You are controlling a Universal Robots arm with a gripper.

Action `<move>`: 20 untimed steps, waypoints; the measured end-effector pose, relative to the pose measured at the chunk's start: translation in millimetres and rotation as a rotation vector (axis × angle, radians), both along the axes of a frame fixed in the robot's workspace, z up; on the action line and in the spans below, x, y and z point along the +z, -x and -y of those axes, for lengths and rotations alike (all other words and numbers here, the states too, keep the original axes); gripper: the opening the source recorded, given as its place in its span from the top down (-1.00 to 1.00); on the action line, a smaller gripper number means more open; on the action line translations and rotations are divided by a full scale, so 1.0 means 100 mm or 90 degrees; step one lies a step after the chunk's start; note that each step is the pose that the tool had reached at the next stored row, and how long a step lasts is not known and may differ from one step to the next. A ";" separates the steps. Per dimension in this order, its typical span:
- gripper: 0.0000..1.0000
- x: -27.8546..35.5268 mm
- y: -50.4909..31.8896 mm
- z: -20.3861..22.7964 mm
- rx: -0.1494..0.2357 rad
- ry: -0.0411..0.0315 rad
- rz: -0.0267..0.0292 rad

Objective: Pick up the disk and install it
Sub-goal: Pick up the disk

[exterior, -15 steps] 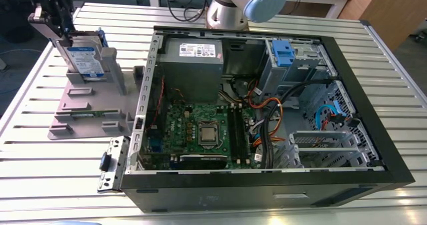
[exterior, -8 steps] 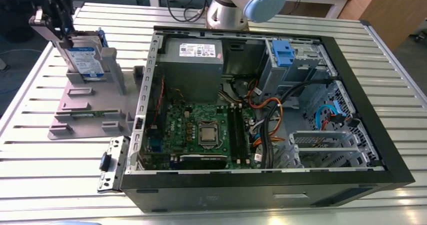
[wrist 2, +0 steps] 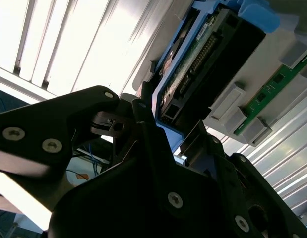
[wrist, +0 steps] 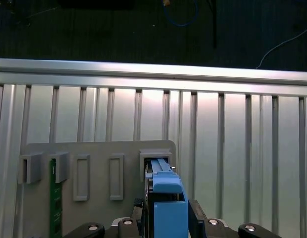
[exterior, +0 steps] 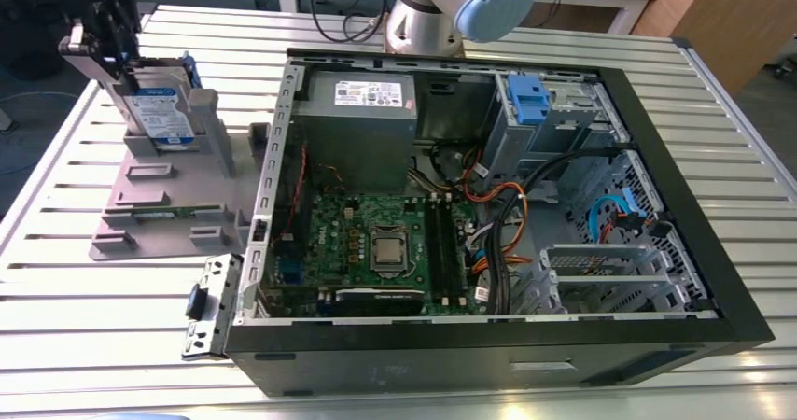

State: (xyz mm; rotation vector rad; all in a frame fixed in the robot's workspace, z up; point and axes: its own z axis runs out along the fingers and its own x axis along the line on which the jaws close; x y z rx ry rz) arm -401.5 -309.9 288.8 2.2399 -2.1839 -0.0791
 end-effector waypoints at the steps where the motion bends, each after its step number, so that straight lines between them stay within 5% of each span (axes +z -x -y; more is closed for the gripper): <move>1: 0.05 -0.006 0.000 0.000 0.000 0.0000 0.0000; 20: 0.09 -0.032 0.001 0.000 0.000 0.0001 -0.0002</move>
